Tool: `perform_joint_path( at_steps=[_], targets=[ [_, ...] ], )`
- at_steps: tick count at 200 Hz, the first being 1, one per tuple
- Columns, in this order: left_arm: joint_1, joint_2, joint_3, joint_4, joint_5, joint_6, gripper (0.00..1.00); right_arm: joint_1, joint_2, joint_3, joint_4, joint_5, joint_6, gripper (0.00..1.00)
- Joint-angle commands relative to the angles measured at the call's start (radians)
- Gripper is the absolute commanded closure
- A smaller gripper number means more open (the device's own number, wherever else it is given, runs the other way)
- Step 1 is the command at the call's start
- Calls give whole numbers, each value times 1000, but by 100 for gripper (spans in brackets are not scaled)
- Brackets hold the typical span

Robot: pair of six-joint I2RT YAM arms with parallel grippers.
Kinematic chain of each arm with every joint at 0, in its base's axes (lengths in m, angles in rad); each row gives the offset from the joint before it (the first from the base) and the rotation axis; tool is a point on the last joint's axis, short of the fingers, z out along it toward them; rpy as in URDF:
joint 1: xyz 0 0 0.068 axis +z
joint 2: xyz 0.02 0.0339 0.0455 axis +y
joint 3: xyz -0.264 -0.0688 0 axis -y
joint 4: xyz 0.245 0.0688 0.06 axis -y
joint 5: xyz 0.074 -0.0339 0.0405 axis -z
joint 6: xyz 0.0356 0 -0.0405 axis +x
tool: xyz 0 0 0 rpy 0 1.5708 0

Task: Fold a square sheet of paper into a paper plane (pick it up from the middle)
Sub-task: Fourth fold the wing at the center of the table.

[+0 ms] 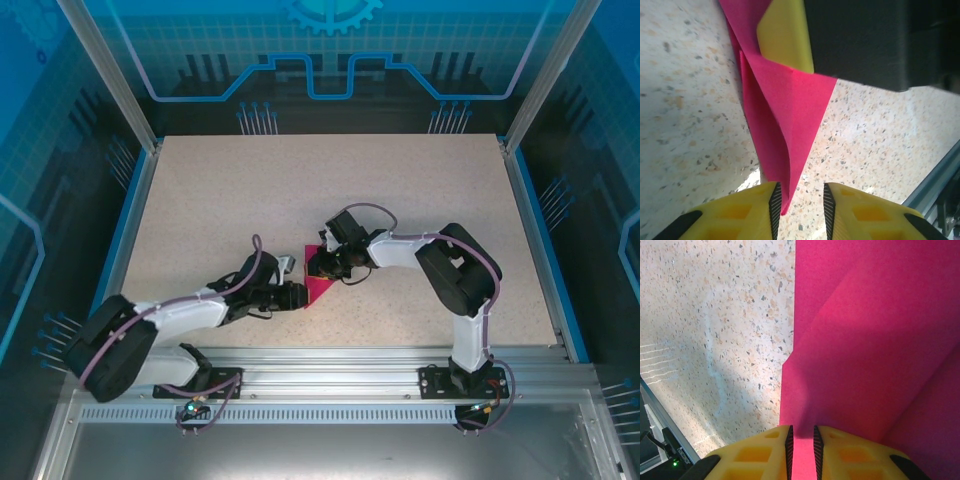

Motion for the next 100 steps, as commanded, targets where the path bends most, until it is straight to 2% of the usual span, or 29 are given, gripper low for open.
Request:
perform_joint_path(
  at_steps=[1,20,56,100],
  targets=[
    [12,-97,-25,-70,-117,-79,68,-14,15,-9,-8,16,-3,79],
    [24,-155,-38,-116,-173,-123,69,-13,13,-9,-9,17,-1,79],
    [26,-204,-32,-133,-165,-135,71,-14,11,-19,1,19,13,79],
    [25,-148,-7,-42,-21,-154,74,-14,7,-36,17,31,33,79]
  ],
)
